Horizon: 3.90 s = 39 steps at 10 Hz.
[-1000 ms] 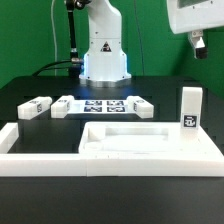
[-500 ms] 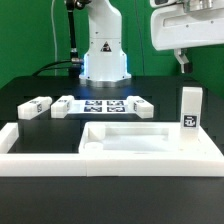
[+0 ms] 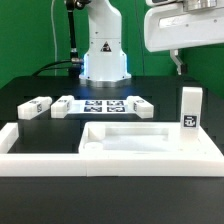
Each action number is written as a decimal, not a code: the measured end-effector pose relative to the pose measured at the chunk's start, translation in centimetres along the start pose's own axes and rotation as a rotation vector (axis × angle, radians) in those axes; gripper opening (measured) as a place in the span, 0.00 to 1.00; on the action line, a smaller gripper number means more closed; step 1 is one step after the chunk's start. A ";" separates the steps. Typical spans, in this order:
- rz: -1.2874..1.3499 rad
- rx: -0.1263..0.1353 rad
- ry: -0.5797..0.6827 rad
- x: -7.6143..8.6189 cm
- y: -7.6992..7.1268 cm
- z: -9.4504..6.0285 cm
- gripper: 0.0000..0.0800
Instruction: Assemble desk
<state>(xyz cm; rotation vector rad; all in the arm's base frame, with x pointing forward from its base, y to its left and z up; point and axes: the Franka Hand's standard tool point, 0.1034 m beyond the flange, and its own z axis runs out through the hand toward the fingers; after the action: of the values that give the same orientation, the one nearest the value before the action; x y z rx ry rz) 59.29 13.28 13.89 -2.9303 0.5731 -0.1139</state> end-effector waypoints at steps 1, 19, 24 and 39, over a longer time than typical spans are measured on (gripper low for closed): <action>-0.131 -0.015 -0.037 -1.9 1.4 0.7 0.81; -0.653 -0.269 -0.761 -11.6 12.7 7.2 0.81; -0.628 -0.283 -0.789 -11.4 12.7 7.4 0.81; -0.519 -0.384 -0.937 -15.4 15.5 9.7 0.81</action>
Offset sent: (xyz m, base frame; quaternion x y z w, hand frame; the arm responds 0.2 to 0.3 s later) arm -0.0548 -0.0230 -0.0396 -0.0575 0.0281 -0.1739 0.9827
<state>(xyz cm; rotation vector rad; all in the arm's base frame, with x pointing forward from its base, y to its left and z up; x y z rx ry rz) 40.31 6.23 1.09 -2.9024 -0.3415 1.3451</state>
